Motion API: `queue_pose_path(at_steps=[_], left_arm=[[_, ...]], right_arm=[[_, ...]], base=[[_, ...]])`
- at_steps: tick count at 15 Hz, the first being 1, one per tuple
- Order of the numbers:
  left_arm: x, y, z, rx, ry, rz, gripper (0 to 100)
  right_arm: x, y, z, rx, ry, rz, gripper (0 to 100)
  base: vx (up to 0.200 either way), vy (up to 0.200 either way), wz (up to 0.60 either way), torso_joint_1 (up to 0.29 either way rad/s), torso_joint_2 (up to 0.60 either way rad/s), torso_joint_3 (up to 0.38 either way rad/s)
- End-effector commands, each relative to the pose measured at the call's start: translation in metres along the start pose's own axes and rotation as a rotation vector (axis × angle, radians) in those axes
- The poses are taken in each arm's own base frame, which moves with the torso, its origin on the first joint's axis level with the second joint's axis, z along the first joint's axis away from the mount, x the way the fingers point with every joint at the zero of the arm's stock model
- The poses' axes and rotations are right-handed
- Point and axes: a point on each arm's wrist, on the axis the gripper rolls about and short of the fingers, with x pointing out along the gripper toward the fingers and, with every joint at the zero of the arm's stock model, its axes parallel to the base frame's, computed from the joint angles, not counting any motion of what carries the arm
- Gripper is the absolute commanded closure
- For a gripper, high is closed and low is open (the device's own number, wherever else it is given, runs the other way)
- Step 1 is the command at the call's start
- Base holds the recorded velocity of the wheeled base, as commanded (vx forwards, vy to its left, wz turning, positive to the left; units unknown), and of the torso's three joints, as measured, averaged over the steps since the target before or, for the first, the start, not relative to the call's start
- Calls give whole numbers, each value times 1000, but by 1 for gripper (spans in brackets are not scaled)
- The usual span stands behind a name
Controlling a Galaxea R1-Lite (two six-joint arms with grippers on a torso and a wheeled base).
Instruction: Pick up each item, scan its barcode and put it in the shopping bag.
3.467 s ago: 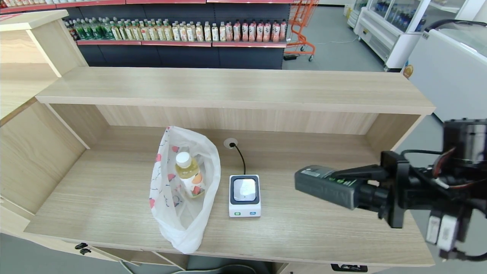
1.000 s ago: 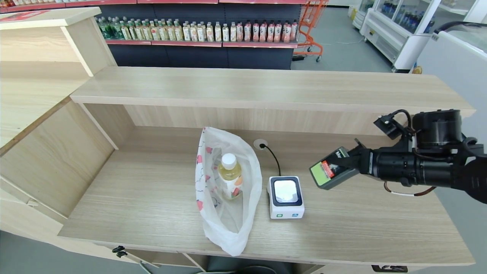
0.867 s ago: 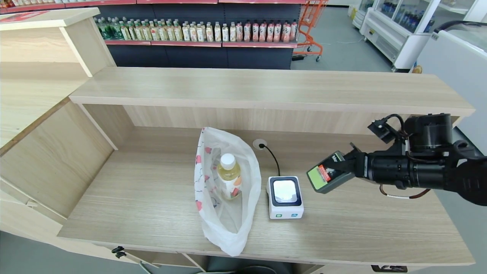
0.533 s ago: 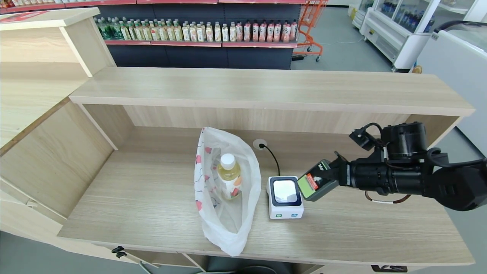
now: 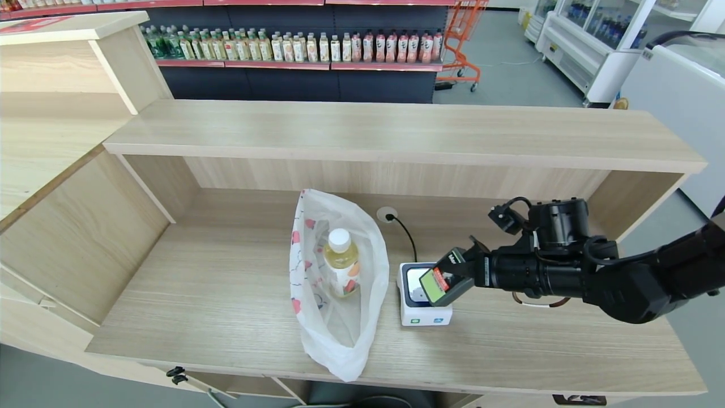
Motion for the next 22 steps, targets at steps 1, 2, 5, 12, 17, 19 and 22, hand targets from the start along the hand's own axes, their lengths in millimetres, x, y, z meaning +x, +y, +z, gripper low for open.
queue_pose_path(at_steps=[1,2,5,12,17,19,22], left_arm=[[0,0,0,0,0,0,0],[0,0,0,0,0,0,0],[0,0,0,-2,0,0,0],[0,0,0,0,0,0,0],[0,0,0,0,0,0,0],[0,0,0,0,0,0,0],[0,0,0,0,0,0,0]], right_arm=[[13,-2,-8,2,27,7,100],[17,0,-8,-6,24,16,100],[22,2,-9,-12,28,24,100],[32,-1,-4,-16,14,11,100],[32,-1,-4,-15,8,-7,100],[22,3,10,-34,-59,-26,100],[-46,19,68,-76,-265,-64,100]], base=[[0,0,0,0,0,0],[0,0,0,0,0,0],[0,0,0,0,0,0],[0,0,0,0,0,0],[0,0,0,0,0,0],[0,0,0,0,0,0],[0,0,0,0,0,0]])
